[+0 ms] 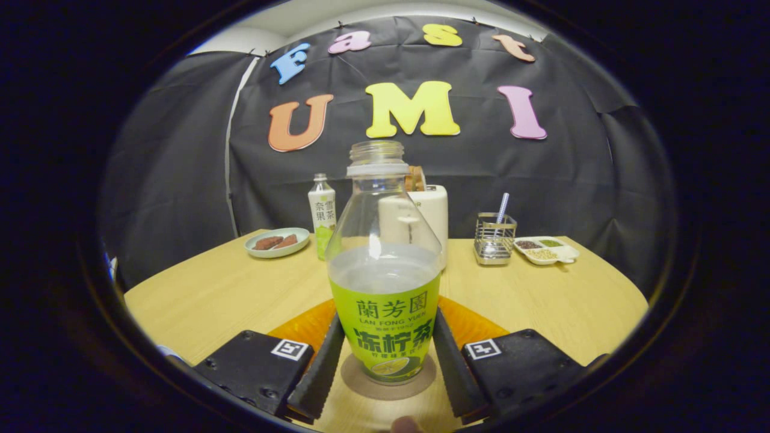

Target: Take the bottle from table, then pour the juice into the cup, finally place the bottle on the coaster

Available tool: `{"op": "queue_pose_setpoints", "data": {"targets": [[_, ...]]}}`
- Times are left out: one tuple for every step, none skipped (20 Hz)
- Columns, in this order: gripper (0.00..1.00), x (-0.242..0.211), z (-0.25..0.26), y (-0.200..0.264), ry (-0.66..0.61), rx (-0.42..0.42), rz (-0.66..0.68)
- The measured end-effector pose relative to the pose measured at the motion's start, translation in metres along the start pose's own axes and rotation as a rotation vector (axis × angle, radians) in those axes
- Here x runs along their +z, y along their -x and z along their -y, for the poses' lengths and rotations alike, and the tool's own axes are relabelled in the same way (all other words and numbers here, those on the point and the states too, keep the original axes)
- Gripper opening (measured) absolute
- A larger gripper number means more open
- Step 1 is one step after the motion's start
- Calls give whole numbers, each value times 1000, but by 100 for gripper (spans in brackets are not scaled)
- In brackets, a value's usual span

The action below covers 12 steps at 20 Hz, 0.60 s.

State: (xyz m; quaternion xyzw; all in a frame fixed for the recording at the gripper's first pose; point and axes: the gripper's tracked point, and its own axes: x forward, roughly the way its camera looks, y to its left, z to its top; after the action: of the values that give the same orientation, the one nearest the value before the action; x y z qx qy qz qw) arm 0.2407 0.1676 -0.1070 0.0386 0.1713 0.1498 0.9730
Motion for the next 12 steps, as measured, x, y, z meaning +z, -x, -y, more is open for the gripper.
{"op": "queue_pose_setpoints", "data": {"targets": [[81, -3, -2, -1, 4, -3, -4], [82, -4, -3, -2, 10, -7, -2], [83, -4, -4, 1, 19, -5, 3], [83, -4, -5, 2, 25, -6, 2], [84, -5, -6, 2, 27, -6, 1], [88, -4, -6, 4, 32, -10, 5], [92, -2, -5, 6, 39, -13, 8], [97, 1, -5, 10, 46, -17, 14], [98, 2, -5, 14, 50, -22, 16], [99, 4, -4, 18, 52, -29, 20], [99, 6, -3, 22, 51, -34, 21], [100, 8, -3, 25, 51, -40, 19]]}}
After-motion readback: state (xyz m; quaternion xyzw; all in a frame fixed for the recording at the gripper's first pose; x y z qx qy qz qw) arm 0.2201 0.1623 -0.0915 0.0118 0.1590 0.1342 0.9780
